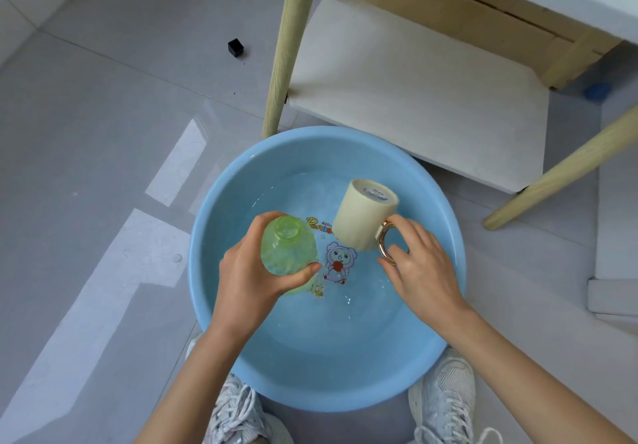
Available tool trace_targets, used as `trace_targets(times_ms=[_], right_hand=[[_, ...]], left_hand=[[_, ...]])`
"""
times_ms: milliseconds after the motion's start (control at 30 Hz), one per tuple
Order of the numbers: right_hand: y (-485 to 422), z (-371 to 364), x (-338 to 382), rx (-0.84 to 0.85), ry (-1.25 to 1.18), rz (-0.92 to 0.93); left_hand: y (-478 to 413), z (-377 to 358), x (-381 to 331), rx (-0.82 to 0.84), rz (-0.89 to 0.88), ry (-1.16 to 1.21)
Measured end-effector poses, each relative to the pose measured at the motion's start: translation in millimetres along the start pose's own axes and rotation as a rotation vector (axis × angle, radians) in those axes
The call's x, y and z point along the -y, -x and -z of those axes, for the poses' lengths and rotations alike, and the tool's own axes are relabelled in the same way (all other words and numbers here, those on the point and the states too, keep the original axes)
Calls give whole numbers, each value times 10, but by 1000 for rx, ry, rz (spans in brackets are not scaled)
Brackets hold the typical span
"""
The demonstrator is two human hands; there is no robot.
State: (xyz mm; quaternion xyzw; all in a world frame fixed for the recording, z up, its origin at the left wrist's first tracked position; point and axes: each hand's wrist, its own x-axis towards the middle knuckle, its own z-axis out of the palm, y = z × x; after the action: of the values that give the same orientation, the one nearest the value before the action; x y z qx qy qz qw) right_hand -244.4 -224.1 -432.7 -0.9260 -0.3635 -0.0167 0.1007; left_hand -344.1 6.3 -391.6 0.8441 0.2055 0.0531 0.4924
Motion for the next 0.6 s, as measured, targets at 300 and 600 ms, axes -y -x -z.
trace_targets(times_ms=[300,600], right_hand=[[-145,-276,69,-11,-729,-691],[-121,-541,176,182,-417,-492]], left_hand=[[-17,28,18,-28,38,79],[-5,98,-72,-56,61,96]])
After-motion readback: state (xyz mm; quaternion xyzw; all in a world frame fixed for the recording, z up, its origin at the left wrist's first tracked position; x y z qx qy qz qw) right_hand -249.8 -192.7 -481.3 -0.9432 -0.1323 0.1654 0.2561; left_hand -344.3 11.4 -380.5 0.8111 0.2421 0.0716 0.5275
